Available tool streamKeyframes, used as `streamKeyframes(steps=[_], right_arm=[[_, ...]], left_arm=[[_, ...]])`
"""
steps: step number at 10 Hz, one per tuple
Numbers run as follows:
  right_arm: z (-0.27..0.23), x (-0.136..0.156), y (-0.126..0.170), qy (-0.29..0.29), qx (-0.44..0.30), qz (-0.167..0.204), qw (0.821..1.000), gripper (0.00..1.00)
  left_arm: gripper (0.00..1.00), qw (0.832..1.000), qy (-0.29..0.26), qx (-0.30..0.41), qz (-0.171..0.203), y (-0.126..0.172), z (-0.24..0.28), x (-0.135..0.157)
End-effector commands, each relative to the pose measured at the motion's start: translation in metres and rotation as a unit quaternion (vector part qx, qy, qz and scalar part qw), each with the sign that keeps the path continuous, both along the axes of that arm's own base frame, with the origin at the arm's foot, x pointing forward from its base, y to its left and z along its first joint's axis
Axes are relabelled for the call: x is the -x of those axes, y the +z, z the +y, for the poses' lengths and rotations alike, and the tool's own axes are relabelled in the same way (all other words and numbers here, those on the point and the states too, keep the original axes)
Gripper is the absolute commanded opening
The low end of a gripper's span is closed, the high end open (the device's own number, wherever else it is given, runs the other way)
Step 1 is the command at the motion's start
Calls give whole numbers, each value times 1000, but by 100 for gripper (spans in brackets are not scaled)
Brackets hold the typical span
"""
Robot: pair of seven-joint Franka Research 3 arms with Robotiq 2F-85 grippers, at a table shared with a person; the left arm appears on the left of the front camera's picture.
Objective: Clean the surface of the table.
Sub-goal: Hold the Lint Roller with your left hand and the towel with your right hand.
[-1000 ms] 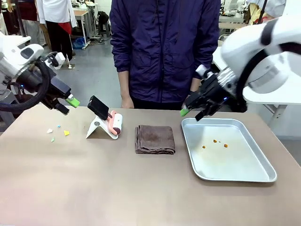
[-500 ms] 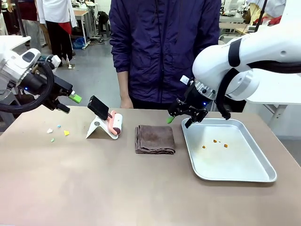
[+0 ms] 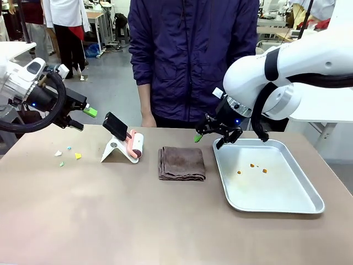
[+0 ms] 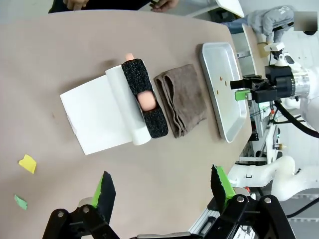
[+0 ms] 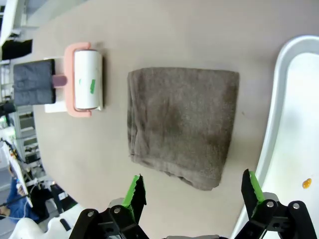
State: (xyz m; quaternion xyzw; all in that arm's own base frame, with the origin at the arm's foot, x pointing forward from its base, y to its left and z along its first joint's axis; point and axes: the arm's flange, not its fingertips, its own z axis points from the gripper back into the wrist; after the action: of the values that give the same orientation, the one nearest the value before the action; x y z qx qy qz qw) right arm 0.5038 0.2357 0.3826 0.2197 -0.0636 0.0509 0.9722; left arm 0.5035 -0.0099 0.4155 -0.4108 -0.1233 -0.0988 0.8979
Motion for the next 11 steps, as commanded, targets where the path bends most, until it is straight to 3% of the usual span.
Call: streamKeyframes(steps=[1, 2, 3, 5, 7, 9, 11], right_arm=[[1, 1, 2, 6, 0, -4, 1000, 100], [0, 0, 0, 0, 0, 0, 1000, 100], [20, -10, 1, -10, 61, 6, 998, 100], [60, -25, -10, -15, 108, 1, 994, 100], [75, -21, -22, -43, 116, -17, 992, 100], [86, -19, -33, -62, 144, -15, 988, 100], [92, -23, -42, -44, 142, -4, 989, 100]], left_arm=[[100, 1000, -9, -2, 1, 3, 0, 3], [100, 1000, 0, 0, 0, 0, 0, 0], [100, 997, 67, 30, -9, 7, -13, -10], [100, 997, 61, 38, -7, 8, -36, -34], [100, 998, 53, -6, 30, 1, -51, -51], [100, 997, 44, -34, 60, -11, -54, -56], [100, 995, 39, -65, 72, -15, -55, -54]])
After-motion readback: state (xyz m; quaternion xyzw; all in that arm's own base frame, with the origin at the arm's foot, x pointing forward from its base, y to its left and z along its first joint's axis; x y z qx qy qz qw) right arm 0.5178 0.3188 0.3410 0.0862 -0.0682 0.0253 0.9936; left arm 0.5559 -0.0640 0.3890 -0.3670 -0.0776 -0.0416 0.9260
